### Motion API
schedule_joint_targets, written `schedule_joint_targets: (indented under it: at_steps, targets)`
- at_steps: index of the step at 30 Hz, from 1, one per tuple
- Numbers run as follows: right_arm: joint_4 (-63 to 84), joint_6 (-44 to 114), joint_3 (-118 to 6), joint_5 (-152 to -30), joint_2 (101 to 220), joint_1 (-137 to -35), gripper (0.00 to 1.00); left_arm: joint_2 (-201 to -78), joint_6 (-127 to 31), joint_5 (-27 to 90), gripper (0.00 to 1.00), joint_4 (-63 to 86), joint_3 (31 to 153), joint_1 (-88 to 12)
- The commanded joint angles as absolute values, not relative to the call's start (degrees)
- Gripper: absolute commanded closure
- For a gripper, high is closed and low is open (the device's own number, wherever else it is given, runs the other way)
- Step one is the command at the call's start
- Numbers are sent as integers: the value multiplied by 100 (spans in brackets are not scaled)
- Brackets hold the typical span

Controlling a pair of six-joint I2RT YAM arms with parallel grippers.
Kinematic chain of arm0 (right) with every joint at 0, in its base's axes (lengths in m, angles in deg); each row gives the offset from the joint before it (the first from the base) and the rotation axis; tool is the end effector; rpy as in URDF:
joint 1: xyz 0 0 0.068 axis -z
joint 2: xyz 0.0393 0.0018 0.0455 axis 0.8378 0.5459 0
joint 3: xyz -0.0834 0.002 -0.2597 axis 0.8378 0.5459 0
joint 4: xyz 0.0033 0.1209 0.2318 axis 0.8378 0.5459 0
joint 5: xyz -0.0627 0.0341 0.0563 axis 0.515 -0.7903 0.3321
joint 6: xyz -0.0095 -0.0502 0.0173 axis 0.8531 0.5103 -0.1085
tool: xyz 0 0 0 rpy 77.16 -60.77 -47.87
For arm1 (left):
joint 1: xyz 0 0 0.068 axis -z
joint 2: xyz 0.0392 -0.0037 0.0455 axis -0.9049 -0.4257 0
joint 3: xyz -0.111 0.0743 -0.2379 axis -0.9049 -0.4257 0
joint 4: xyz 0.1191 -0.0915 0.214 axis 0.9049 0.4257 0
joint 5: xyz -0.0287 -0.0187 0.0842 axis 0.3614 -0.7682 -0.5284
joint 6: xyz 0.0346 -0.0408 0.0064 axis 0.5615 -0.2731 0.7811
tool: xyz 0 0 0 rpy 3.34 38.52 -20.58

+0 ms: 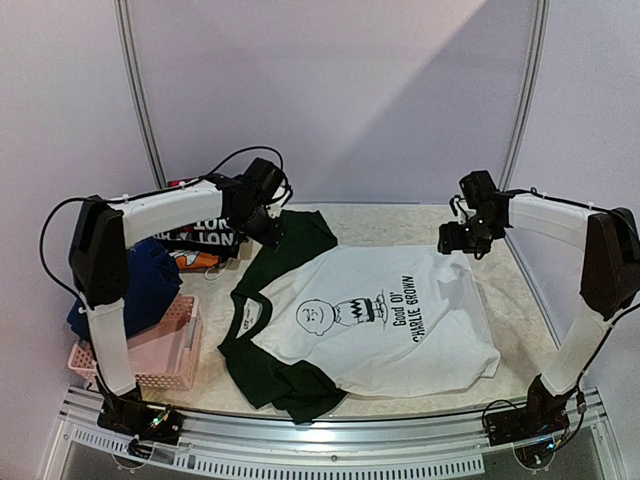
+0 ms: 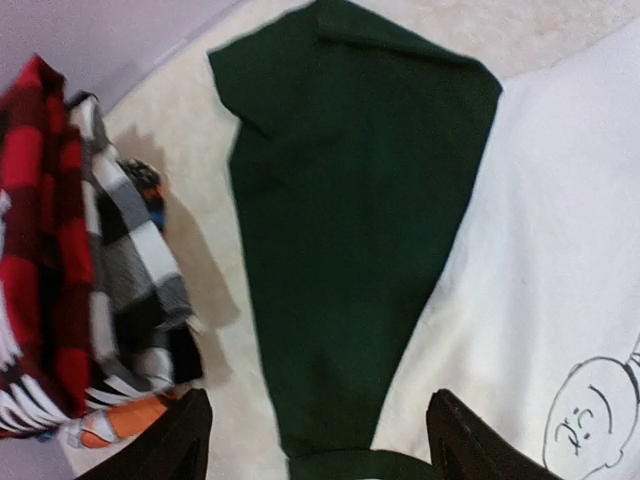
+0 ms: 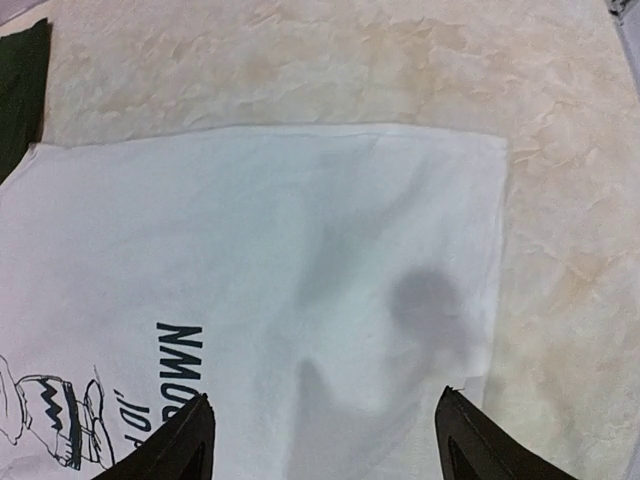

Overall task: Fold and stack the mixed laundry pile
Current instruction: Flatten out the crumpled T-shirt at the center of the board.

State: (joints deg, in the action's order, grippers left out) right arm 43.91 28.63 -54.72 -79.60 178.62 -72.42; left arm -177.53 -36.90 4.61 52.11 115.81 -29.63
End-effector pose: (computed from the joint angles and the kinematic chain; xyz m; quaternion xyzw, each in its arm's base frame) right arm 0.3534 0.0956 0.2343 -0.0100 0.9617 0.0367 0.2714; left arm 0.3633 -0.2423 0.2510 0.2358 0.9145 0.0568 0.3238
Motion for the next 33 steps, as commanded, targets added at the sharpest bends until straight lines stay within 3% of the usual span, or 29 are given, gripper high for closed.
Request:
schedule_joint_targets:
  at_steps: [1, 9, 33]
  targets:
    - [3930, 2586, -4908, -8839, 17631, -7298, 25, -17282, -4464, 1456, 27, 4891, 10487, -2894]
    - [3764, 2292, -4858, -8799, 17925, -7317, 33, -17334, -4826, 1939, 35, 4337, 9467, -2886]
    - [4153, 2157, -6382, -8602, 20024, -7069, 39, -18195, -4834, 2171, 46, 4147, 9567, -3389]
